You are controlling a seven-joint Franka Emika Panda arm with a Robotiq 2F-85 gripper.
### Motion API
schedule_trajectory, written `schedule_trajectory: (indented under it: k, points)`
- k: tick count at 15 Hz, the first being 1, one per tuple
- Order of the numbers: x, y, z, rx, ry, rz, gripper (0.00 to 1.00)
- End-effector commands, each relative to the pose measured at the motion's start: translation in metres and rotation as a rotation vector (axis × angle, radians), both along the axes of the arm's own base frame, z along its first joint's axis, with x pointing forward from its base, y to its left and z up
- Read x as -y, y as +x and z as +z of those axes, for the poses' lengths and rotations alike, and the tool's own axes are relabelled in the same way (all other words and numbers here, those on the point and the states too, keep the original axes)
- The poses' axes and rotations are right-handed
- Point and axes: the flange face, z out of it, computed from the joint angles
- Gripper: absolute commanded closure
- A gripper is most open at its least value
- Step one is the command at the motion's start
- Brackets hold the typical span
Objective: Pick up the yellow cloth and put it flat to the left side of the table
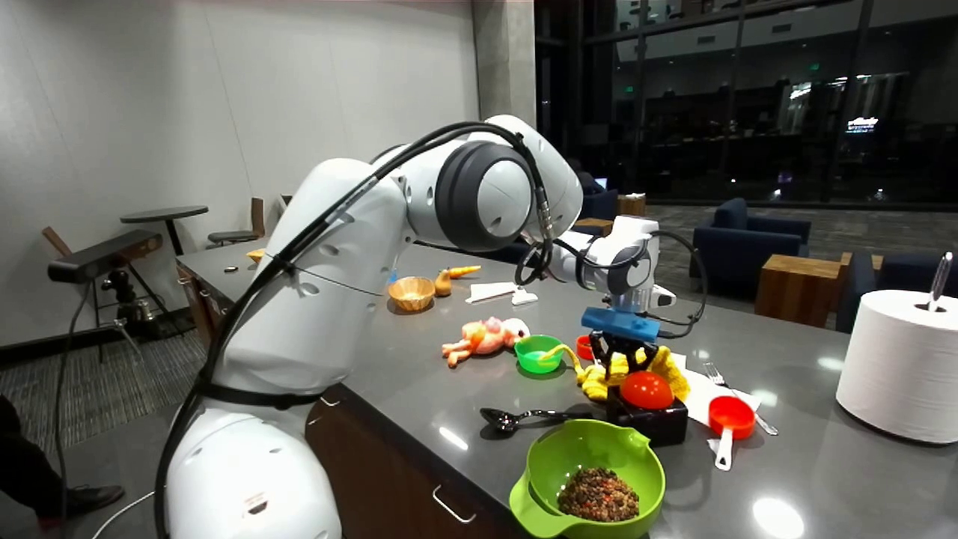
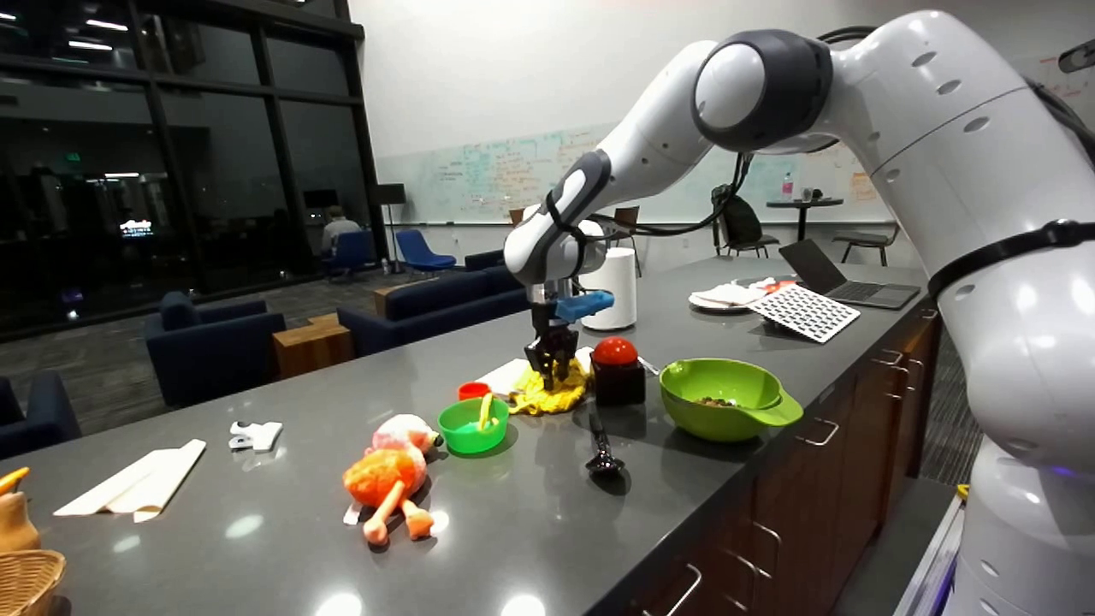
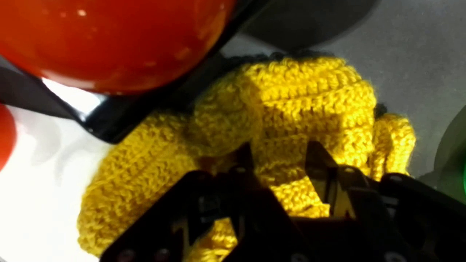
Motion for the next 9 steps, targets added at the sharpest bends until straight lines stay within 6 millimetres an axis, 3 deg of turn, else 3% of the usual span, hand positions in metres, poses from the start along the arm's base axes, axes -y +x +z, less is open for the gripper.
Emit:
schedule_trajectory:
  k: [1, 3, 9]
  points:
    - [-0.0001, 0.0050, 0.0021, 0.009, 0.009, -0.031, 0.86]
    - [-0.0001, 0.0057, 0.0021, 0.014, 0.009, -0.032, 0.99]
    - [0.0000, 0.0075, 0.0029, 0.036, 0.006, -0.039, 0.99]
